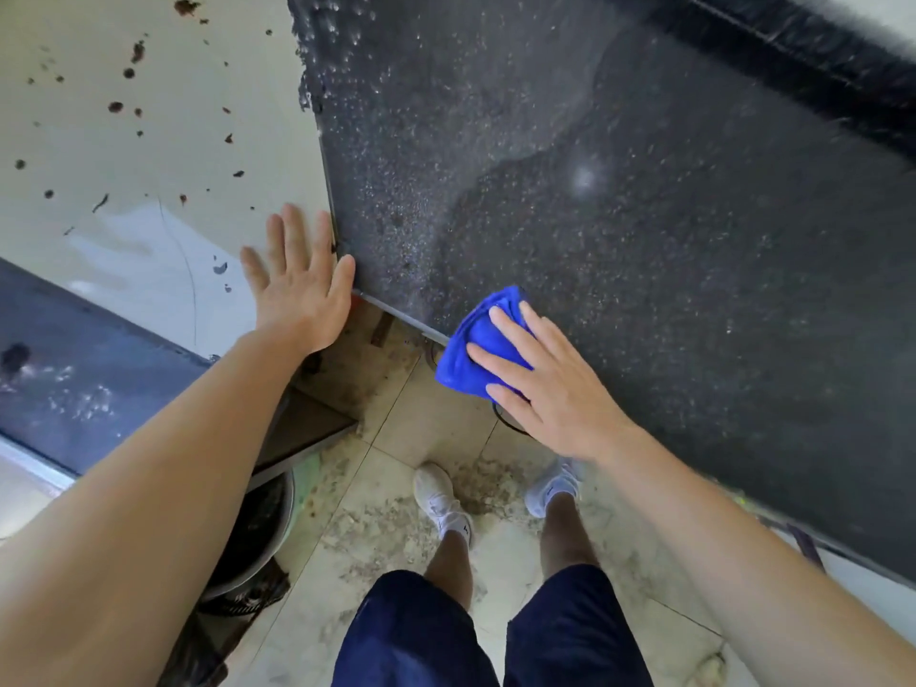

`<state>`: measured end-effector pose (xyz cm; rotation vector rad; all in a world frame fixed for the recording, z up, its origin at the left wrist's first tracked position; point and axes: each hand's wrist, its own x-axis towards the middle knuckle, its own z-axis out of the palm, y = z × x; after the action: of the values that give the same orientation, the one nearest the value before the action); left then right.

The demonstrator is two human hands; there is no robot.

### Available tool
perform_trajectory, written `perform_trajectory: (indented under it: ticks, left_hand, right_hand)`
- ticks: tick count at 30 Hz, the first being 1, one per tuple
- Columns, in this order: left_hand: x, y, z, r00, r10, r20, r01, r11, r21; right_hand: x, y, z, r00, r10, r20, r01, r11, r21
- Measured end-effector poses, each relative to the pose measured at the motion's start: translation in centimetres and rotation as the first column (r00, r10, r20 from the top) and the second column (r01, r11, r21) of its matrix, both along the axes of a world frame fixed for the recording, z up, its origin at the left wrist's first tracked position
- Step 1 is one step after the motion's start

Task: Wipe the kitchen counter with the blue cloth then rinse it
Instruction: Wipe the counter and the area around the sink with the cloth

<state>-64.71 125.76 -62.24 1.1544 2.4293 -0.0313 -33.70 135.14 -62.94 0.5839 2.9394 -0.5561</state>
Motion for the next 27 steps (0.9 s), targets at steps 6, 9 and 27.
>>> perform_trajectory:
  ticks: [6,9,27]
  left_hand:
    - [0.2,0.3,0.3,1.000,0.011,0.014,-0.011,1.000,0.001]
    - [0.3,0.3,0.4,0.999,0.015,0.040,-0.015,1.000,0.002]
    - [0.1,0.3,1.0,0.994,0.013,0.104,-0.015,1.000,0.016]
  right_hand:
    - [-0.9,5.8,1.0,0.967,-0.236,0.097,0.237,0.971,-0.006]
    - [-8.1,8.8,1.0,0.888,-0.444,0.122,0.445,0.895,0.028]
    - [-4.9,8.3,2.3,0.879,-0.419,0.227,0.429,0.903,0.005]
